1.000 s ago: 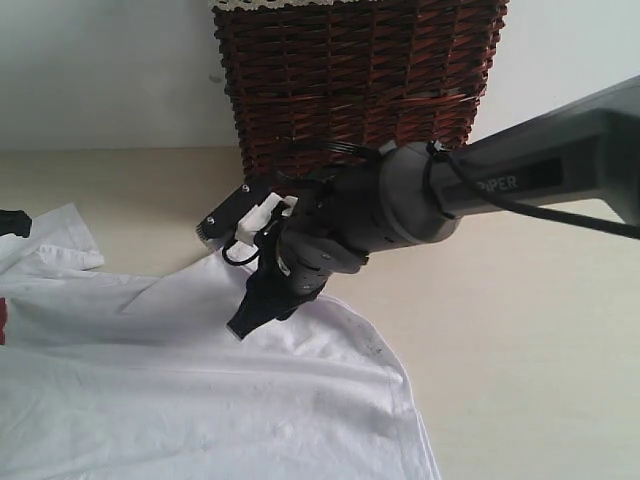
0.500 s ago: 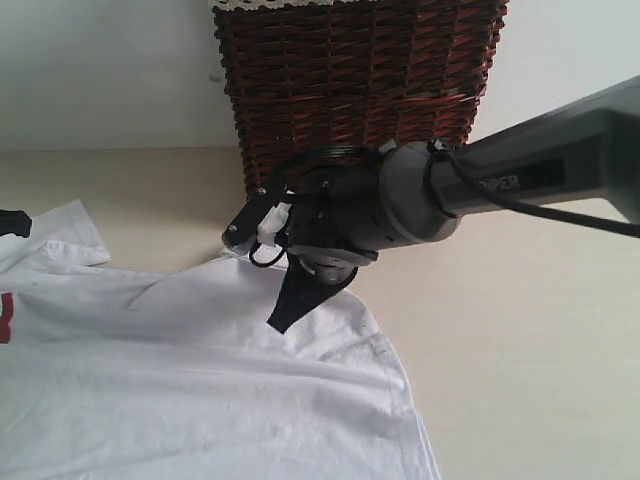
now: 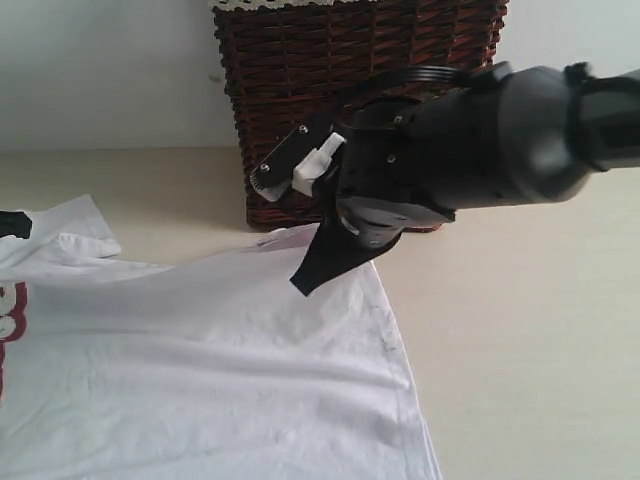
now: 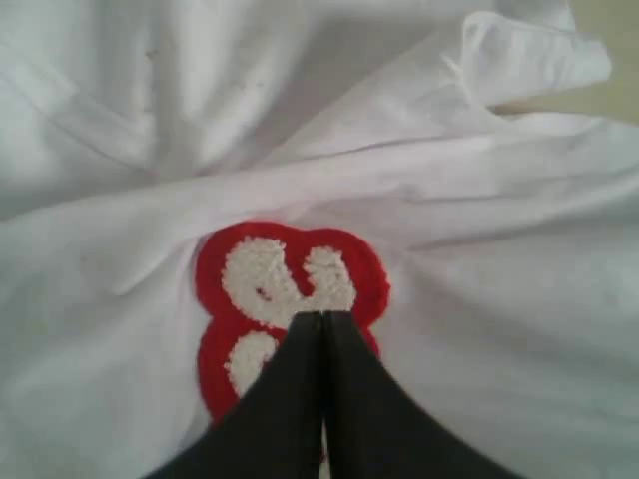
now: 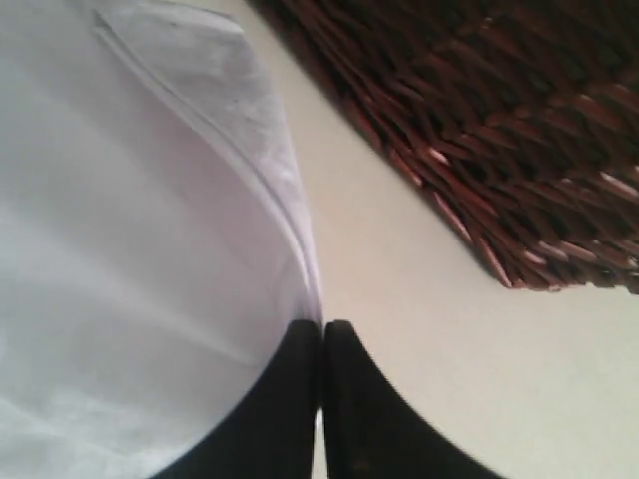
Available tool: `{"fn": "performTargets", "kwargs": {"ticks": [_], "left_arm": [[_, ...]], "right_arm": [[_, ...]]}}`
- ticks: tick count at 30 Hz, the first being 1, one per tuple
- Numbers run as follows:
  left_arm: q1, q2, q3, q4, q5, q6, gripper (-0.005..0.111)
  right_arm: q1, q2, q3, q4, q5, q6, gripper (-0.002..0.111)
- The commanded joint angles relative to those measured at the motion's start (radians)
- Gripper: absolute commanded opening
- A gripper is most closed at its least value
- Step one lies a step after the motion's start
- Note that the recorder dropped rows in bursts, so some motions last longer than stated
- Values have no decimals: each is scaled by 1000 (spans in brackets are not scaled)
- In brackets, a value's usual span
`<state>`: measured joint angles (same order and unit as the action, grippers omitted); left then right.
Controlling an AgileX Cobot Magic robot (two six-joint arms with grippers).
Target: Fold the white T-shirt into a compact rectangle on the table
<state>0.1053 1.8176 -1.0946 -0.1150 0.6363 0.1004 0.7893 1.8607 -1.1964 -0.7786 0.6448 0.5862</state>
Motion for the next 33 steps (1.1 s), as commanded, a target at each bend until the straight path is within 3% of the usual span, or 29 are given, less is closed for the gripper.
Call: {"fn": "performTargets", "kwargs": {"ticks": [1, 8, 12, 17, 21, 28, 33], "left_arm": [[-6, -8, 1, -26, 32, 4, 0], [-37, -7, 1, -59, 112, 67, 0], [-73, -7, 1, -80, 156, 101, 0], [-117, -7, 1, -90, 188, 132, 0], [-160, -7, 1, -92, 184, 162, 0], [-173, -7, 1, -89, 163, 161, 0], [-173, -7, 1, -89, 143, 161, 0]], "right_arm": [[-1, -54, 73, 9, 75, 38, 0], [-44, -5, 148, 236, 31, -161, 2], [-44, 3, 143, 294, 31, -237, 22], [-48, 0, 143, 76, 121, -12, 41], [-48, 0, 143, -82, 148, 170, 42], [-48, 5, 143, 65, -257, 52, 42], [-48, 93, 88, 55, -186, 44, 42]]}}
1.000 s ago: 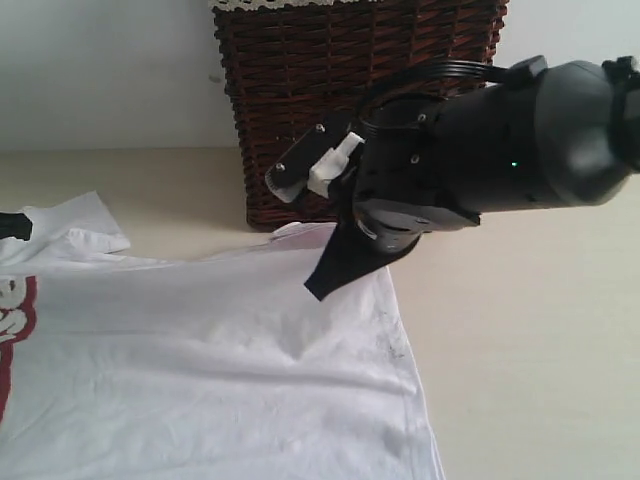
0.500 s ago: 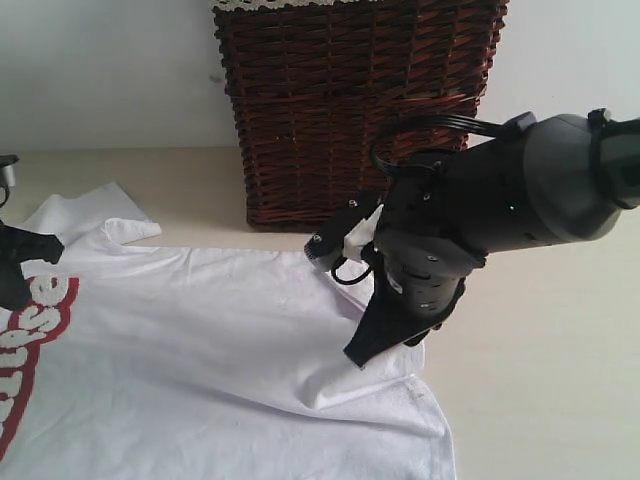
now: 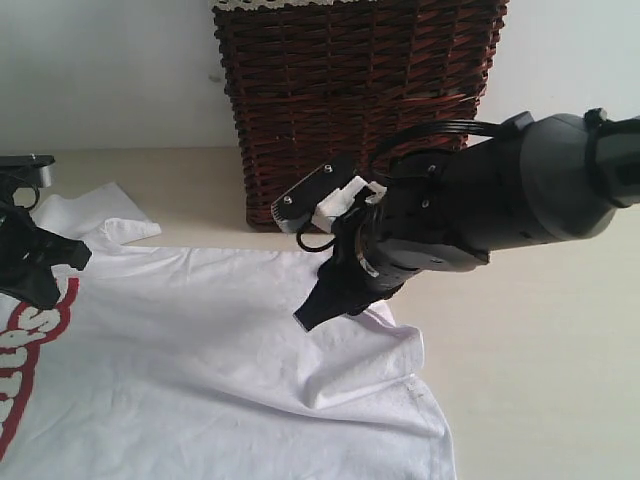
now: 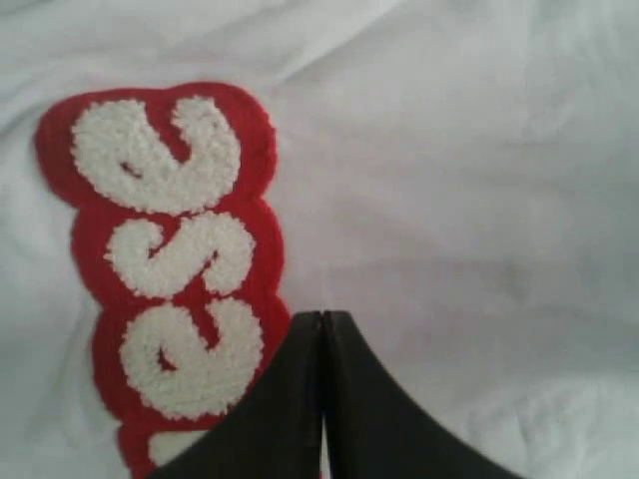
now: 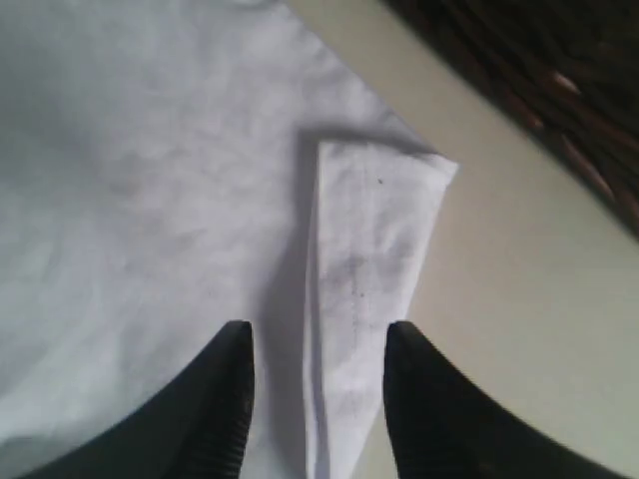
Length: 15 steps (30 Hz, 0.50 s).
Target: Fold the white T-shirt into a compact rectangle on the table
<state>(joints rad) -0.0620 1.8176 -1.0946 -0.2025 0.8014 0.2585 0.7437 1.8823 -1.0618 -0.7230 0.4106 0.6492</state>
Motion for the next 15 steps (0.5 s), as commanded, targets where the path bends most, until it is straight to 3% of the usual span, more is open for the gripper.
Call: {"fn": "performTargets", "kwargs": {"ticks": [1, 8, 12, 15], "left_arm": [[-5, -7, 1, -1, -27, 3, 0], [-5, -7, 1, 3, -33, 3, 0], [-5, -7, 1, 3, -49, 3, 0], [-5, -7, 1, 3, -51, 3, 0]], "right_arm": [[-3, 90, -60, -15, 71, -19, 42], [-3, 158, -122, -11, 76, -19, 42], [-3, 158, -122, -10, 52, -19, 49], [-3, 158, -122, -30, 82, -19, 46]]}}
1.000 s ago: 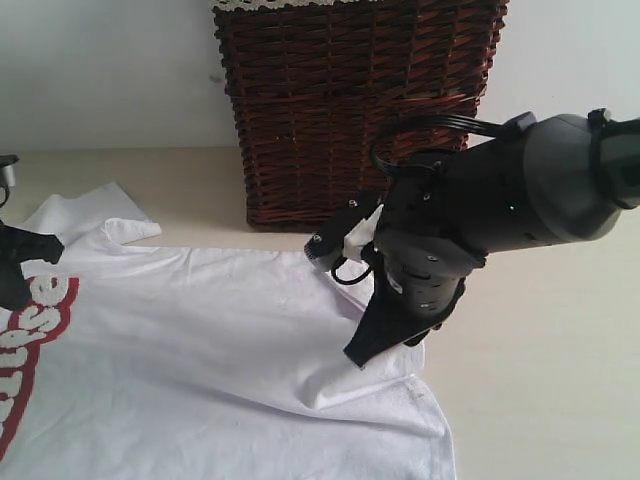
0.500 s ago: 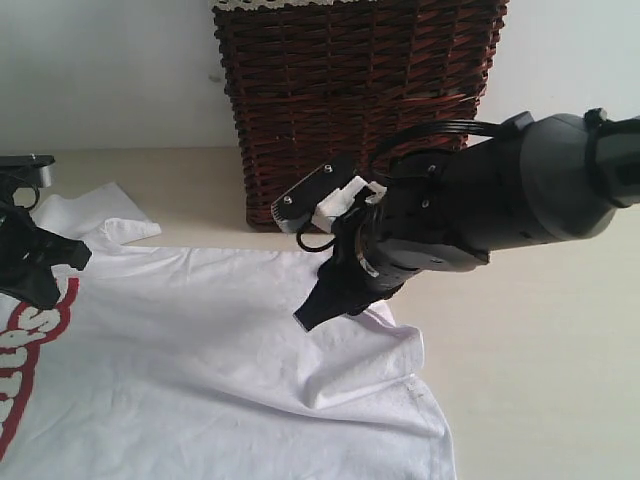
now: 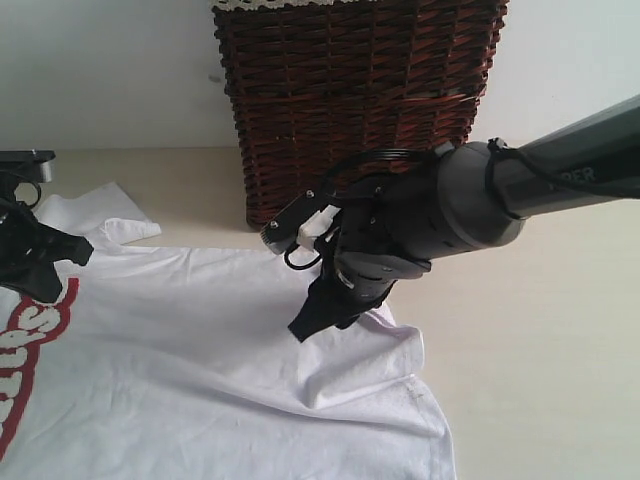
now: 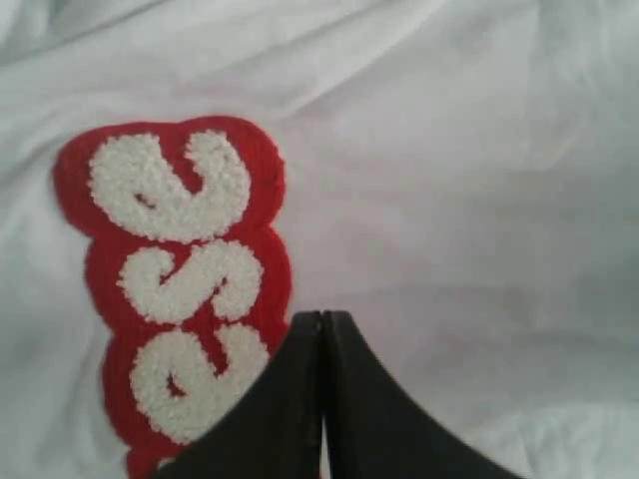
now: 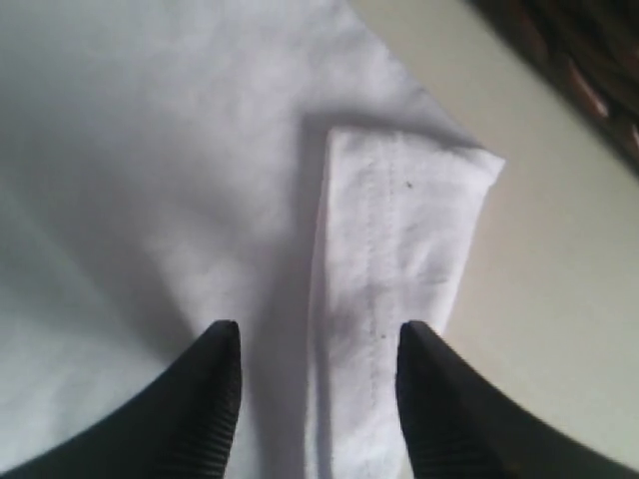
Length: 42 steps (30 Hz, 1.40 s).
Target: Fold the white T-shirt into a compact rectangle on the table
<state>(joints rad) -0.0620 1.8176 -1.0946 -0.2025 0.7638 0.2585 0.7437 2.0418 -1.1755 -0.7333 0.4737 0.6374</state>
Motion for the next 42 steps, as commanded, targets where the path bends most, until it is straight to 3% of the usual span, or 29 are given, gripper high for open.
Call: {"fn": "performTargets", "kwargs": {"ticks": [1, 6, 15, 21, 33, 42], "left_arm": [[-5, -7, 1, 3, -14, 3, 0], [-5, -7, 1, 3, -8, 3, 0], [-5, -7, 1, 3, -11, 3, 0], [-5, -7, 1, 3, -8, 1, 0], [-5, -7, 1, 3, -22, 1, 0], [-5, -7, 1, 15, -127, -1, 0]], "right_arm": [[-5, -2, -8, -35, 32, 1, 42], [-41, 1, -8, -69, 72, 73, 21], [-43, 11, -8, -92, 92, 46, 30], [-67, 24, -8, -130, 149, 39, 0], [-200, 26, -8, -136, 227, 89, 0], [-198, -98, -8, -38, 64, 33, 0]]}}
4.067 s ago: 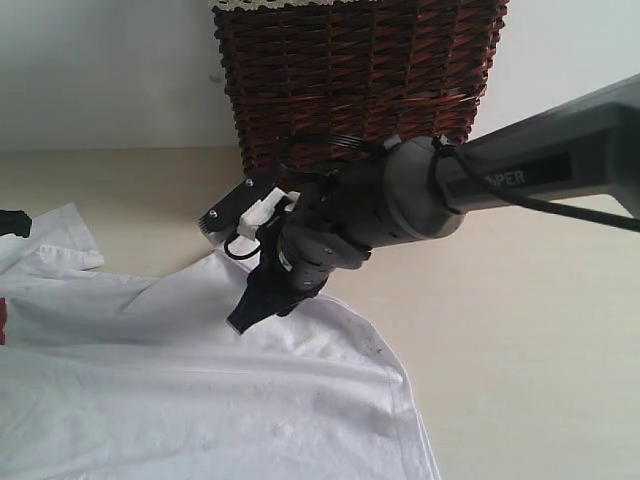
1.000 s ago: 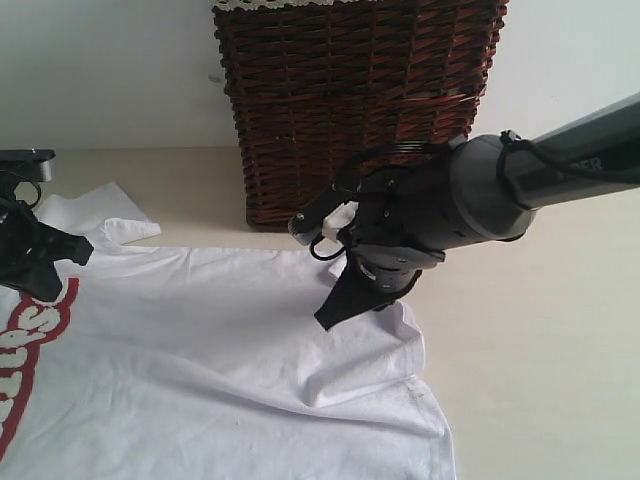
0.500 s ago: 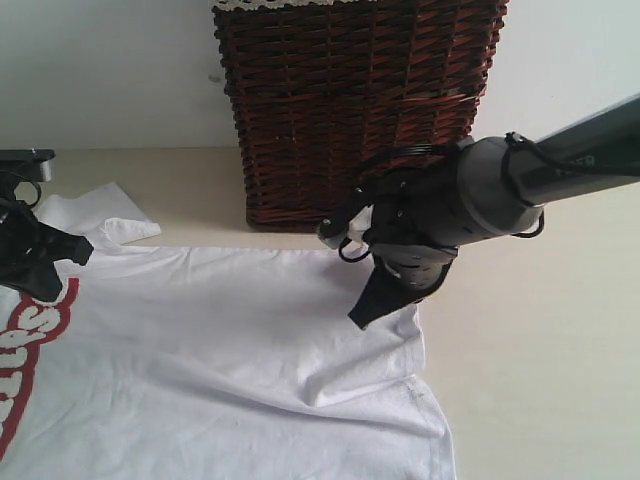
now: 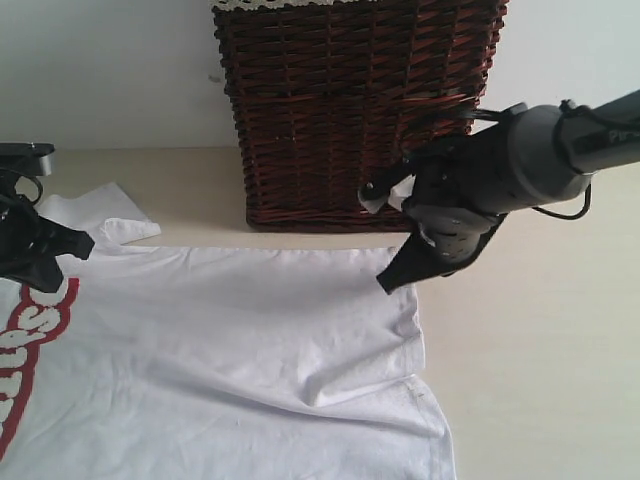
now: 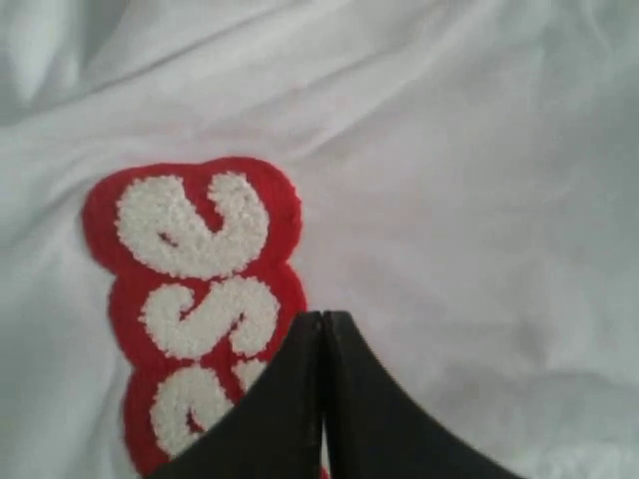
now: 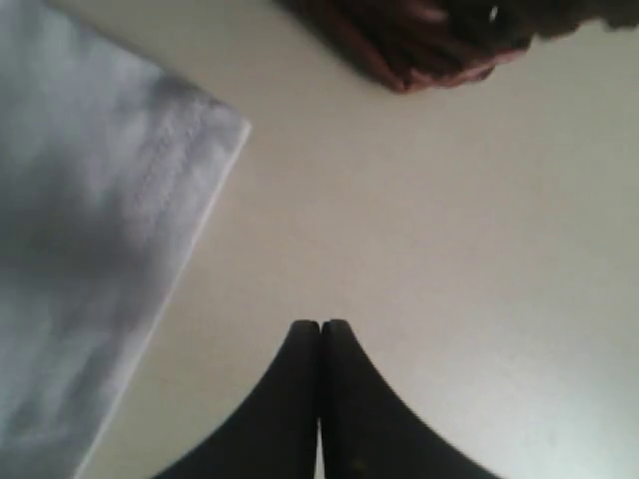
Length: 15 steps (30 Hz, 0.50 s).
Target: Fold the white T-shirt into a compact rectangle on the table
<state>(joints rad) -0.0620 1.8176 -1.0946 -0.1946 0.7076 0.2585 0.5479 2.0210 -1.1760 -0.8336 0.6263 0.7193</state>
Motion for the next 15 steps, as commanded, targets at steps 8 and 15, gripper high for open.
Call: {"fn": "performTargets", "kwargs": {"ticks": [8, 15], "left_arm": [[83, 49, 1, 10, -158, -83, 0], [109, 180, -32, -35, -225, -83, 0]], "right_arm": [[-2, -54, -8, 501, -233, -487, 0], [-4, 48, -10, 457, -258, -485, 0]]}}
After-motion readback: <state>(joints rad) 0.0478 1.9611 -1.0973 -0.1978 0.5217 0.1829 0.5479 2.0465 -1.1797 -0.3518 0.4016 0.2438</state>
